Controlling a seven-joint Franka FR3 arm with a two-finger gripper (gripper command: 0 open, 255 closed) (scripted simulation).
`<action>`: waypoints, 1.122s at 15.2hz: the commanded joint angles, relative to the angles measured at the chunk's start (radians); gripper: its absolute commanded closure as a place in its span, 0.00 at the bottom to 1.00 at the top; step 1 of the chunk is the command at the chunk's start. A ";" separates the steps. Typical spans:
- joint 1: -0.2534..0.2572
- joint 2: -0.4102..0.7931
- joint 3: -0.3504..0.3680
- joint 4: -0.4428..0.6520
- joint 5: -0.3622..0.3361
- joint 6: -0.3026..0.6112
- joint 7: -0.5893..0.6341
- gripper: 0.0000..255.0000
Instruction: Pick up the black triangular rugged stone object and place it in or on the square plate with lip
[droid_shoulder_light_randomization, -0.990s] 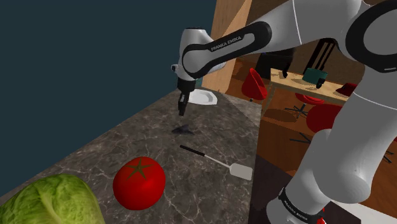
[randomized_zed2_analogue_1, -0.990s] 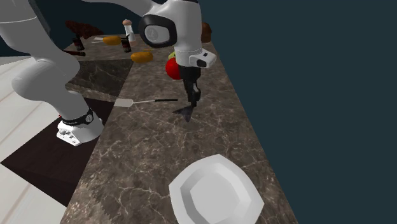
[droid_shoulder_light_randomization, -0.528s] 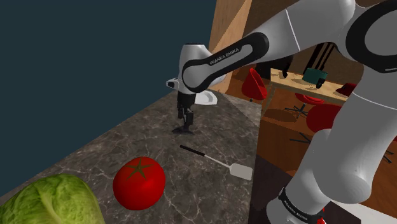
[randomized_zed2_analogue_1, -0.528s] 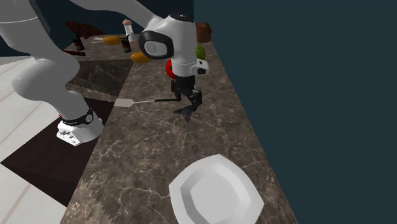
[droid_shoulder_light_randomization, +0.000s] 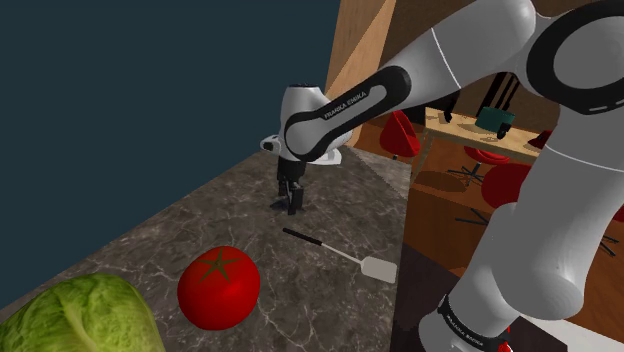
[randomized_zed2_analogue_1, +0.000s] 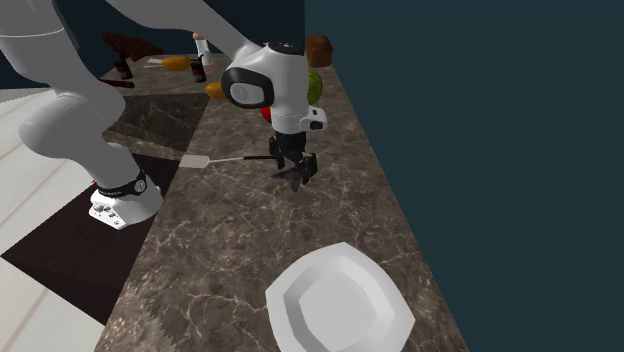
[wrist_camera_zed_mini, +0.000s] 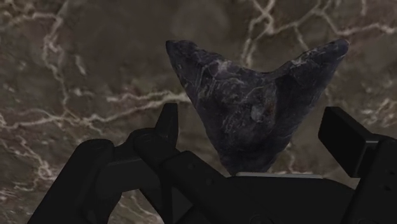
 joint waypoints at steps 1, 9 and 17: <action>0.000 0.002 0.000 -0.001 0.000 0.003 0.000 0.00; 0.000 0.002 0.000 -0.001 0.000 0.003 0.000 1.00; 0.000 -0.016 0.000 0.007 -0.001 -0.023 0.002 1.00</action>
